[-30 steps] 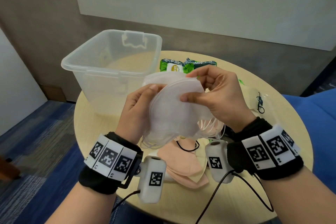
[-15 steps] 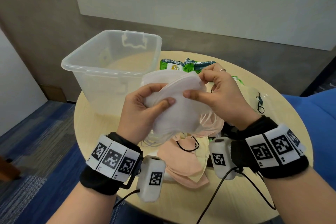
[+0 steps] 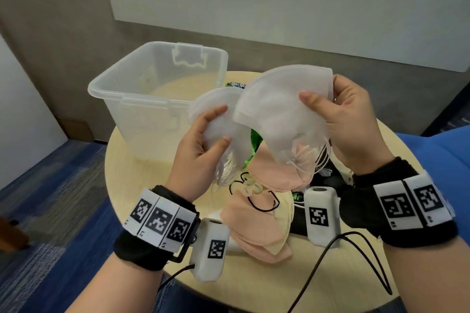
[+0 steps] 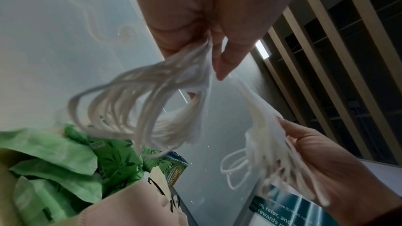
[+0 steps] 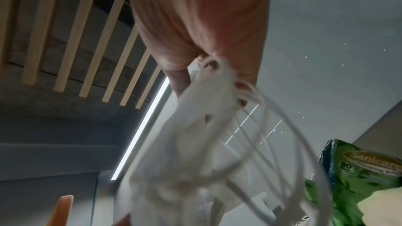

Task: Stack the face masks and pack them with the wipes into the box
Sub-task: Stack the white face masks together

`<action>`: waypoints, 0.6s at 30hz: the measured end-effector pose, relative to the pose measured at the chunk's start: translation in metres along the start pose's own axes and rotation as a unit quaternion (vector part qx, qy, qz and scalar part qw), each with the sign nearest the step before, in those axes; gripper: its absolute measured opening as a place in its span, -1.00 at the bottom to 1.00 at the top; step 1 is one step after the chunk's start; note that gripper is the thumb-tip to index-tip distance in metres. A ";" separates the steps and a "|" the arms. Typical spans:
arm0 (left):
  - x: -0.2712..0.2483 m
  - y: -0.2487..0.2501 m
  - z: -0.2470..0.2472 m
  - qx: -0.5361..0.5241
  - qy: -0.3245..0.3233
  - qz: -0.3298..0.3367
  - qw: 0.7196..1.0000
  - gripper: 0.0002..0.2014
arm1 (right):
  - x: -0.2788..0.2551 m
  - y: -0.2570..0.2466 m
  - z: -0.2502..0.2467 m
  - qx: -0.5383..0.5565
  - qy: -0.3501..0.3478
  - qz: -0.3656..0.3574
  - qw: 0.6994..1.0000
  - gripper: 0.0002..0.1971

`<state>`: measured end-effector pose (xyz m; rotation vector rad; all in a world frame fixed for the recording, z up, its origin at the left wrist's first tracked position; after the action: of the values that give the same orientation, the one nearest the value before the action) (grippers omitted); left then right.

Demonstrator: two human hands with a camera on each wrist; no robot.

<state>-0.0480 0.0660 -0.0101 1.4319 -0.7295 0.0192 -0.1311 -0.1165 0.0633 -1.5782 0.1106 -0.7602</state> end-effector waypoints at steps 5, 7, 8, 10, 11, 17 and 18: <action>-0.001 0.001 0.000 -0.014 -0.018 0.023 0.999 -0.69 | 0.007 0.005 -0.012 -0.084 0.120 -0.024 0.989 -0.83; -0.002 0.002 0.000 -0.059 -0.017 0.026 0.998 -0.65 | 0.008 0.006 -0.020 -0.094 0.178 -0.025 0.979 -0.78; -0.002 0.003 0.000 -0.080 -0.017 0.029 0.996 -0.64 | 0.008 0.005 -0.023 -0.101 0.200 -0.027 0.974 -0.77; -0.002 0.004 0.000 -0.105 -0.014 0.032 0.994 -0.63 | 0.006 0.001 -0.026 -0.117 0.227 -0.042 0.966 -0.76; -0.002 0.004 0.000 -0.110 -0.011 0.028 0.993 -0.63 | 0.004 -0.002 -0.024 -0.118 0.229 -0.053 0.965 -0.77; -0.004 0.011 0.002 -0.097 0.005 0.009 0.995 -0.28 | -0.008 -0.013 0.010 -0.053 0.112 -0.100 0.987 -0.82; -0.004 0.011 0.002 -0.106 0.003 0.003 0.994 -0.22 | -0.010 -0.014 0.015 -0.007 0.083 -0.104 0.991 -0.80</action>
<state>-0.0566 0.0679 -0.0023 1.2270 -0.7080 -0.0481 -0.1361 -0.0966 0.0728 -1.5534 0.0737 -1.0568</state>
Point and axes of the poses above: each hand's wrist, its own x-axis towards the middle knuckle, its own z-axis out of the palm, y = z × x, the point moved 3 cm from there along x, towards the middle knuckle, and after that the axes turned 6 degrees about x, right-handed, at the moved point
